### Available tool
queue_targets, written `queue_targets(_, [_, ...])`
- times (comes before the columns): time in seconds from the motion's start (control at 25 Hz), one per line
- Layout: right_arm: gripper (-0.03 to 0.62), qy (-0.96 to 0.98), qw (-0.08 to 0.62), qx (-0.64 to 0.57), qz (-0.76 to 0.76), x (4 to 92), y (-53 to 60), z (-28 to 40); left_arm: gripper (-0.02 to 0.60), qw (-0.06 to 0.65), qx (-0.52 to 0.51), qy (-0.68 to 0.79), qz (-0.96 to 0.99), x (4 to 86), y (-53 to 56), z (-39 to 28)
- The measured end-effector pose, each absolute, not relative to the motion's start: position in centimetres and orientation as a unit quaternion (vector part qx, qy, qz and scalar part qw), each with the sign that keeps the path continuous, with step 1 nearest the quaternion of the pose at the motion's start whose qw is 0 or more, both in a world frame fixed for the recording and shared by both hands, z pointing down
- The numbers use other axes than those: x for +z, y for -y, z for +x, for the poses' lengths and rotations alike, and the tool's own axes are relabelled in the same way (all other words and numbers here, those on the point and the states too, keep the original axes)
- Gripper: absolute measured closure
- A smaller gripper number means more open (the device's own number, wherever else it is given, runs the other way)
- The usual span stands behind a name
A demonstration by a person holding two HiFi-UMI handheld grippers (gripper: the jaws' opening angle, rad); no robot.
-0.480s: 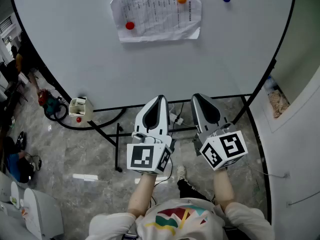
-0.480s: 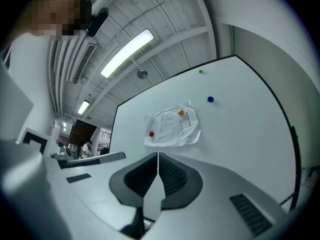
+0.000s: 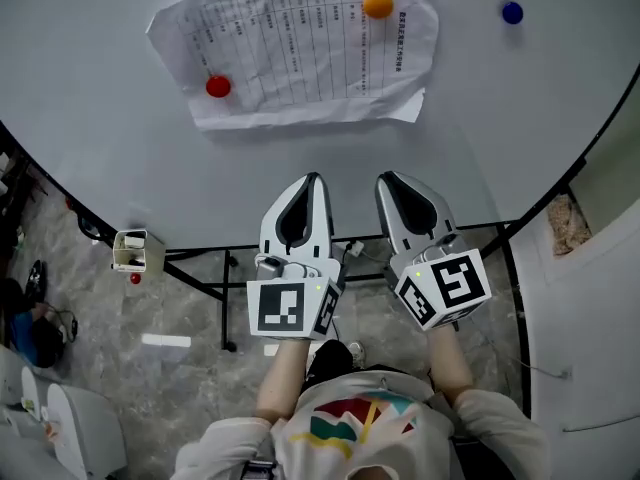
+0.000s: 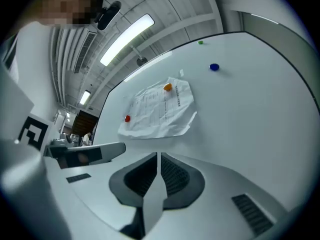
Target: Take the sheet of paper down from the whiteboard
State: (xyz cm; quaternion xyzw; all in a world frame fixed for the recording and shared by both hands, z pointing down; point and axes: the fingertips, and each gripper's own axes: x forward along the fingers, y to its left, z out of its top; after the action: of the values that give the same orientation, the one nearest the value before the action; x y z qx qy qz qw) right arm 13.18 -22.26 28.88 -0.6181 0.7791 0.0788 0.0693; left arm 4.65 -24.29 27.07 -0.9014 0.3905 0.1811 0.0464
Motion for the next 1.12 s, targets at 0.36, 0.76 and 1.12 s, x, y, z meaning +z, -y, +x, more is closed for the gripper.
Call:
queue_targets(0.36, [0.553,-0.755,0.111,0.060,-0.644,26.6,24.0,17.3,0.540,0.042,0.185,-0.367,-0.911,25.8,27.6,5.7])
queue_targets(0.76, [0.465,-0.779,0.246,-0.001,-0.576,21.6,25.2,18.7,0.480,0.096,0.176,-0.351,-0.915,22.7,27.6,3.5])
queue_targets(1.12, [0.579,-0.752,0.246,0.020,-0.611,21.9,26.4,19.1,0.470,0.207,0.106,-0.507,-0.830,16.9,32.1,-3.1])
